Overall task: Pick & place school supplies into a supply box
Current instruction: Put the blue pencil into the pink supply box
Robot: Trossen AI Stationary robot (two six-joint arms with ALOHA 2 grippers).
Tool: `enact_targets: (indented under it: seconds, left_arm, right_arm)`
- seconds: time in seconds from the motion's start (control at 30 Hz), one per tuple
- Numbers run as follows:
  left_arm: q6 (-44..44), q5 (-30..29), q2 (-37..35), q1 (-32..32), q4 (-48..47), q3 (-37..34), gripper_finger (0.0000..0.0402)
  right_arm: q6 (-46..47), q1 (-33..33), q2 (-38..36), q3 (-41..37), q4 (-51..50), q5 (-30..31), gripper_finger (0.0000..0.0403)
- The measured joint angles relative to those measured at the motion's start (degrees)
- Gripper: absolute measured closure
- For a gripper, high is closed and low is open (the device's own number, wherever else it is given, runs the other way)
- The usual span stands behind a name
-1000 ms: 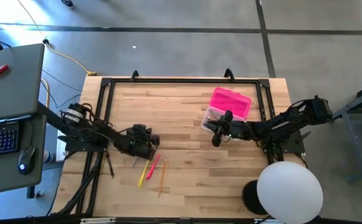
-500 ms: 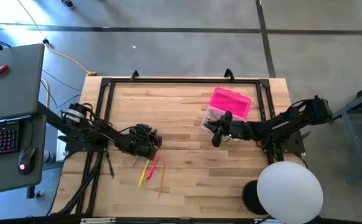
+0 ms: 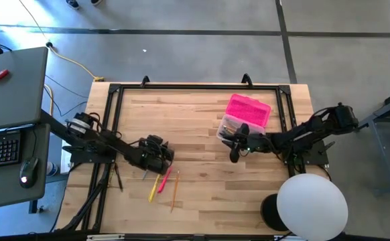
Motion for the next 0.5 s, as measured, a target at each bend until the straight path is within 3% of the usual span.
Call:
enact_targets:
  seconds: [0.27, 0.5]
  left_arm:
    - [-3.88, -0.18, 0.00, -3.69, -6.26, 0.15, 0.0252]
    - [-4.35, -0.92, -0.02, -3.81, -7.28, 0.15, 0.0245]
  right_arm:
    - [1.26, 4.27, 0.00, -0.02, -1.40, 0.30, 0.0320]
    - [2.76, 6.91, 0.00, -0.04, -1.40, 5.12, 0.0320]
